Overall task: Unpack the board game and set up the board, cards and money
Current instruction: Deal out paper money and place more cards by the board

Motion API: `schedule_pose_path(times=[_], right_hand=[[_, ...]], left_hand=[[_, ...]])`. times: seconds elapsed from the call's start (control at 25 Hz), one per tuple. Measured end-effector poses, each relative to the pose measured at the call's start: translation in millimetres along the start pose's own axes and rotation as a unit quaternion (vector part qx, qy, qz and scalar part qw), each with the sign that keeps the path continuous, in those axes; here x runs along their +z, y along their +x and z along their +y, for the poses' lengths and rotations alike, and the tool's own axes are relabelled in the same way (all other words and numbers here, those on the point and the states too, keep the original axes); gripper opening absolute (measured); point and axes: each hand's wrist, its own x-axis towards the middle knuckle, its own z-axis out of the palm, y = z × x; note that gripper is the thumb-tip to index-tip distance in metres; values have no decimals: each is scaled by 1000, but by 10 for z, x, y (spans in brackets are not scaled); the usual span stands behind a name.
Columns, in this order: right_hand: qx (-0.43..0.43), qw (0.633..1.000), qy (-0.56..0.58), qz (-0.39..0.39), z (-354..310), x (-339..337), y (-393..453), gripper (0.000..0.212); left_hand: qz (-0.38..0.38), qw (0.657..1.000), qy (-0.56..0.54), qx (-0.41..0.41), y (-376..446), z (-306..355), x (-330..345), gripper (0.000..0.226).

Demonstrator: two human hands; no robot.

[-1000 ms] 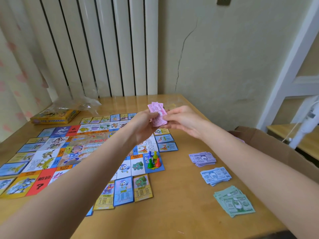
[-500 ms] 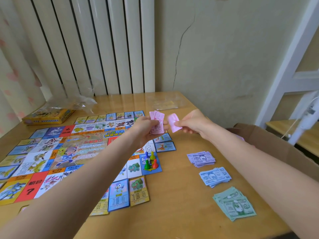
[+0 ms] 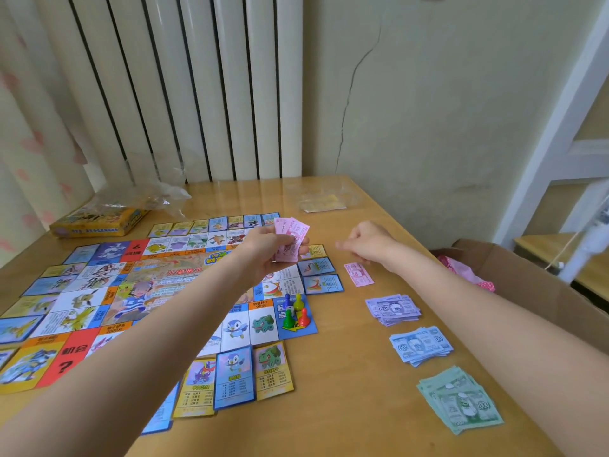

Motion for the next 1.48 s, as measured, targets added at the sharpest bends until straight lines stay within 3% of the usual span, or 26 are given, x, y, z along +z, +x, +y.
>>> schedule_pose_path(times=[0.12,0.24,0.48,0.56,0.76,0.88,0.96,1.12,1.24,1.36,1.48], right_hand=[[-82,968,223,-75,-396,74,50,25],[-147,953,239,-115,-761,226,217,9],[-188,938,256,-140,-1406,609,791,24],[-179,948,233,-124,-1541,705,1083,27],[-47,980,180,75,-1448,982,2045,32],[-12,991,86,102,-1376,1194,2351,26],[-13,994,27,103,-1392,1312,2402,4],[-58,979,-168,99,-1389,1408,2296,16],[-127,962,-206,125,-1536,1342,2148,18],[-265,958,-114,10,-1932,1433,1973,21],[-342,921,-133,-128,-2318,1730,1821,25]], left_hand=[[37,999,34,5,35,63,-188,17],[71,994,76,17,149,134,-478,20],[116,987,107,37,555,364,-1097,18],[133,986,93,44,735,441,-1253,16],[217,974,42,48,1026,522,-1819,14],[262,964,34,36,1061,428,-2176,15],[269,962,35,31,1057,364,-2301,16],[280,959,30,28,1065,318,-2376,19],[295,955,30,23,1073,327,-2433,24],[316,948,39,11,1054,319,-2512,30],[329,943,46,-2,994,293,-2614,33]])
